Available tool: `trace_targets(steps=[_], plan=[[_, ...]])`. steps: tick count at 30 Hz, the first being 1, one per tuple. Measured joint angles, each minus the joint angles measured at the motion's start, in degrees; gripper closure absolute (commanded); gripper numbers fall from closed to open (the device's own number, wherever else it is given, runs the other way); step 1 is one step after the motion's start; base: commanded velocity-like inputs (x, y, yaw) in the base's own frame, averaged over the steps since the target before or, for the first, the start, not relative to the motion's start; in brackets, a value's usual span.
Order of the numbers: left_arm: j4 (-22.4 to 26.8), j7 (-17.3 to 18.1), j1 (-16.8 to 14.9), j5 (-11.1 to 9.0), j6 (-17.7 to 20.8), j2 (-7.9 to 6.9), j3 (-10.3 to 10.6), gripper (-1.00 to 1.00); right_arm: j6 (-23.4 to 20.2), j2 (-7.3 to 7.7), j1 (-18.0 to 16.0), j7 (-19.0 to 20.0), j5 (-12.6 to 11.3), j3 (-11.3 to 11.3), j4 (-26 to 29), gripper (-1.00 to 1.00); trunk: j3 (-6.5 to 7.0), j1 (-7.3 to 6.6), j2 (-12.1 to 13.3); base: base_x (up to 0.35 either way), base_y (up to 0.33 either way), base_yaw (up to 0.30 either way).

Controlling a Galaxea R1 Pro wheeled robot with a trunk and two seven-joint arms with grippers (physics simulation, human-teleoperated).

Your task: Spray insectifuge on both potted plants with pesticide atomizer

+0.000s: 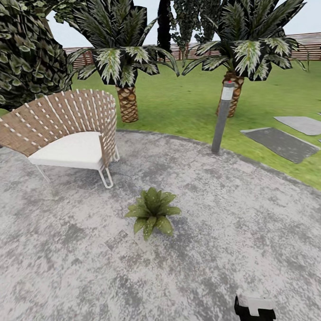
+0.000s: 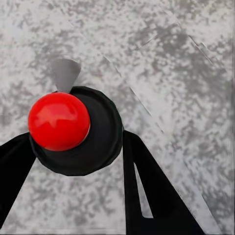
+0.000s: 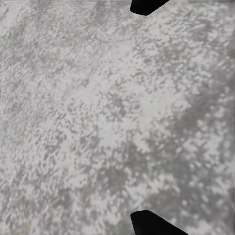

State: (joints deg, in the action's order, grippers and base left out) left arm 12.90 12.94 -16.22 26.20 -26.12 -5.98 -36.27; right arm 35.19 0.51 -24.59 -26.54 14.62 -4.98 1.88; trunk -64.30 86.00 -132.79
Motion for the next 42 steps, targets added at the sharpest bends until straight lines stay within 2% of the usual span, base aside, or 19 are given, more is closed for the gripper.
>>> trace_targets(steps=[21, 29, 31, 33, 42], plan=[[-0.33, -0.31, 0.64, -0.16, -0.21, 0.08, -0.08, 1.0, 0.01, 0.02, 0.0, -0.01, 0.06, 0.01, -0.08, -1.0, 1.05, 0.0, 0.0, -0.233, -0.201, 0.229], [-0.32, -0.31, 0.71, -0.17, -0.21, 0.08, -0.21, 1.0, 0.01, -0.04, 0.0, -0.02, 0.06, 0.08, -0.15, -1.0, 1.52, -0.02, 0.0, -0.09, -0.254, 0.22], [-0.26, -0.3, 0.78, -0.16, -0.2, 0.08, -2.47, 1.0, 0.01, -0.06, 0.01, -0.01, 0.07, 0.05, -0.17, -1.0, 1.63, 0.0, 0.0, -0.209, -0.22, 0.22], [-0.21, -0.25, 0.79, -0.13, -0.2, 0.06, -3.54, 1.0, 0.0, -0.07, 0.02, -0.01, 0.07, 0.02, -0.17, -1.0, 1.75, 0.0, 0.0, -0.225, -0.208, 0.22], [-0.14, -0.22, 0.8, -0.05, -0.21, 0.08, -4.1, 1.0, 0.01, -0.07, 0.02, -0.01, 0.07, 0.02, -0.17, -1.0, 2.27, 0.0, 0.0, -0.235, -0.2, 0.22]])
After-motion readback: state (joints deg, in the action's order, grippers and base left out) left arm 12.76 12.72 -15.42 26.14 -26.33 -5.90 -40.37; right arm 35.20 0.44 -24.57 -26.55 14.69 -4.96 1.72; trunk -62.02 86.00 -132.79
